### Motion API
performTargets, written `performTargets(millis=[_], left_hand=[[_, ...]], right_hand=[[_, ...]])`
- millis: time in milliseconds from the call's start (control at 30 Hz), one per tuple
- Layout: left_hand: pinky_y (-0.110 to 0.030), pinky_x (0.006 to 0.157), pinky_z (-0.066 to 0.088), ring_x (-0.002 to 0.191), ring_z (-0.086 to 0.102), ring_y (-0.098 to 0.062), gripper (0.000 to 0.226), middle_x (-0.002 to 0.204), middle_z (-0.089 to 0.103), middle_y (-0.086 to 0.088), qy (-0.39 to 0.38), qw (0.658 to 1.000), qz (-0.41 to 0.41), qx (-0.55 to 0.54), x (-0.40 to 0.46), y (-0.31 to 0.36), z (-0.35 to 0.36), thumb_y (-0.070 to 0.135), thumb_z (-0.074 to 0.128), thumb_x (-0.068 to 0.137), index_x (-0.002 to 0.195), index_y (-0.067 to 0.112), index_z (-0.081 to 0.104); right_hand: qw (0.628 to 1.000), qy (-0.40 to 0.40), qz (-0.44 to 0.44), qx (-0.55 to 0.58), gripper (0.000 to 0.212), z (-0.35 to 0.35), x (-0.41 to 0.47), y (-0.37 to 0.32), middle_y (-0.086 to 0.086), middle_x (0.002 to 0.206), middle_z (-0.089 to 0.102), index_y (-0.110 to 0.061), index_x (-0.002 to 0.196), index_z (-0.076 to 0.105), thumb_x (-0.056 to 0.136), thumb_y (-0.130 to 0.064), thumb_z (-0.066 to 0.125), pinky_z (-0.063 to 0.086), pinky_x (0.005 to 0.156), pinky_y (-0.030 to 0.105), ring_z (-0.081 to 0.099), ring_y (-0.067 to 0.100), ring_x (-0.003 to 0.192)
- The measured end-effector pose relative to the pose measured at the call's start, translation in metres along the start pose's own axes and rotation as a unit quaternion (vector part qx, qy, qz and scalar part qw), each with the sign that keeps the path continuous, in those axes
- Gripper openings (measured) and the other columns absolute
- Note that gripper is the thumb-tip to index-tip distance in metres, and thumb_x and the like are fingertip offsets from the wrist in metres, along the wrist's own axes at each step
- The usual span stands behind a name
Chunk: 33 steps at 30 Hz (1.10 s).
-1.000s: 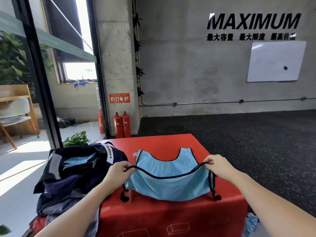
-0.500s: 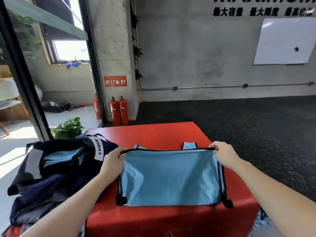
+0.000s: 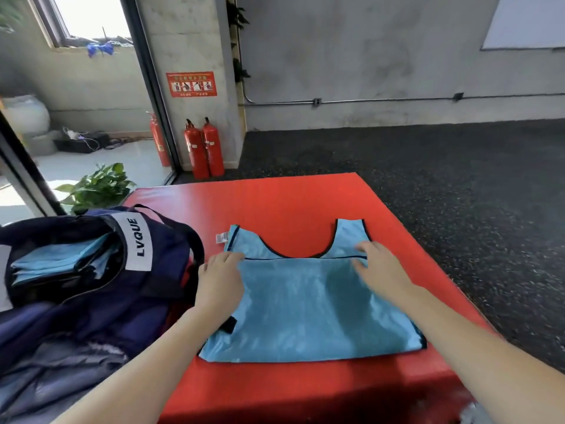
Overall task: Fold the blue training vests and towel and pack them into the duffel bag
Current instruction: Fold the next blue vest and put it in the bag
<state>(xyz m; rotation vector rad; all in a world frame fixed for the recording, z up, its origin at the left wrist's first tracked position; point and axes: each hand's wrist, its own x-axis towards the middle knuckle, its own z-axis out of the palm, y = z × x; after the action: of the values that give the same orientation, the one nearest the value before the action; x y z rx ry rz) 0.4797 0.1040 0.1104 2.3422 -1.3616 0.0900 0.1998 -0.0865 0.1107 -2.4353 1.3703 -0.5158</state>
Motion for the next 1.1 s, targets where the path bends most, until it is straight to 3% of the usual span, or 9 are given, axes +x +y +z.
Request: performTargets(millis=[133, 233, 367, 467, 633, 767, 867, 933, 1100], left_hand=[[-0.037, 0.111, 0.031, 0.134, 0.044, -0.021, 0.039, 0.141, 0.053, 0.003, -0.111, 0.990, 0.091, 0.004, -0.021, 0.015, 0.019, 0.026, 0.050, 0.100, 0.139, 0.022, 0.053], [-0.037, 0.110, 0.031, 0.137, 0.040, -0.019, 0.043, 0.145, 0.046, 0.005, -0.150, 0.981, 0.102, 0.070, -0.032, 0.013, 0.022, 0.039, 0.039, 0.104, 0.145, 0.027, 0.044], [-0.036, 0.107, 0.034, 0.142, 0.034, -0.021, 0.053, 0.152, 0.037, 0.003, -0.143, 0.971, 0.097, 0.164, -0.045, -0.014, 0.011, 0.021, 0.039, 0.101, 0.153, 0.027, 0.031], [-0.036, 0.102, 0.038, 0.140, 0.035, -0.024, 0.068, 0.154, 0.037, 0.002, -0.132, 0.972, 0.088, 0.175, -0.055, -0.035, -0.001, 0.006, 0.045, 0.091, 0.154, 0.026, 0.031], [-0.037, 0.098, 0.043, 0.130, 0.048, -0.026, 0.065, 0.142, 0.051, 0.001, -0.118, 0.974, 0.085, 0.173, -0.074, -0.056, -0.013, 0.003, 0.051, 0.089, 0.150, 0.023, 0.041], [-0.043, 0.073, 0.054, 0.098, 0.065, -0.033, 0.053, 0.105, 0.068, -0.003, -0.079, 0.975, 0.094, 0.187, -0.090, -0.062, -0.019, -0.001, 0.072, 0.066, 0.116, 0.018, 0.068], [-0.040, 0.064, 0.054, 0.085, 0.067, -0.032, 0.060, 0.095, 0.069, -0.001, -0.042, 0.974, 0.103, 0.196, -0.097, -0.055, -0.024, -0.003, 0.080, 0.046, 0.102, 0.018, 0.072], [-0.041, 0.067, 0.053, 0.089, 0.067, -0.033, 0.063, 0.097, 0.069, -0.001, -0.029, 0.978, 0.101, 0.179, -0.097, -0.046, -0.028, -0.004, 0.079, 0.045, 0.104, 0.019, 0.072], [-0.041, 0.099, 0.038, 0.126, 0.048, -0.025, 0.064, 0.134, 0.057, 0.005, -0.030, 0.995, 0.032, 0.092, -0.079, -0.015, -0.038, 0.000, 0.053, 0.079, 0.138, 0.025, 0.055]], right_hand=[[0.997, -0.067, -0.037, 0.013, 0.051, 0.029, -0.033, -0.032, 0.001, 0.143, 0.052, -0.018, 0.138, 0.054, 0.098, -0.049, 0.057, 0.036, 0.113, 0.040, 0.046, 0.021, 0.134], [0.992, -0.096, -0.048, -0.065, 0.068, 0.044, -0.054, -0.039, 0.000, 0.159, 0.033, -0.023, 0.151, 0.039, 0.098, -0.066, 0.038, 0.019, 0.123, 0.044, 0.025, 0.021, 0.149], [0.989, -0.099, -0.019, -0.110, 0.079, 0.042, -0.074, -0.020, -0.003, 0.168, 0.012, -0.031, 0.160, 0.019, 0.095, -0.075, 0.019, 0.002, 0.124, 0.050, 0.004, 0.022, 0.155], [0.989, -0.093, -0.005, -0.118, 0.083, 0.028, -0.080, 0.004, -0.002, 0.168, 0.012, -0.030, 0.160, 0.017, 0.093, -0.077, 0.015, 0.007, 0.126, 0.041, 0.007, 0.020, 0.155], [0.986, -0.098, -0.007, -0.137, 0.097, 0.011, -0.090, 0.031, -0.002, 0.168, 0.015, -0.028, 0.161, 0.017, 0.082, -0.083, 0.001, 0.009, 0.126, 0.038, 0.010, 0.018, 0.155], [0.983, -0.094, -0.011, -0.158, 0.103, 0.004, -0.100, 0.049, -0.002, 0.167, 0.017, -0.029, 0.160, 0.017, 0.079, -0.088, -0.006, 0.011, 0.126, 0.036, 0.013, 0.017, 0.154], [0.979, -0.100, -0.020, -0.178, 0.107, -0.003, -0.105, 0.061, -0.003, 0.167, 0.016, -0.029, 0.161, 0.017, 0.076, -0.089, -0.008, 0.011, 0.126, 0.035, 0.013, 0.016, 0.154], [0.977, -0.101, -0.020, -0.185, 0.105, -0.009, -0.107, 0.061, -0.004, 0.167, 0.017, -0.029, 0.160, 0.017, 0.077, -0.089, -0.007, 0.012, 0.126, 0.036, 0.014, 0.017, 0.154], [0.980, -0.072, -0.044, -0.178, 0.104, -0.006, -0.101, 0.022, -0.004, 0.159, 0.033, -0.027, 0.153, 0.034, 0.078, -0.086, -0.008, 0.021, 0.121, 0.037, 0.029, 0.020, 0.147]])
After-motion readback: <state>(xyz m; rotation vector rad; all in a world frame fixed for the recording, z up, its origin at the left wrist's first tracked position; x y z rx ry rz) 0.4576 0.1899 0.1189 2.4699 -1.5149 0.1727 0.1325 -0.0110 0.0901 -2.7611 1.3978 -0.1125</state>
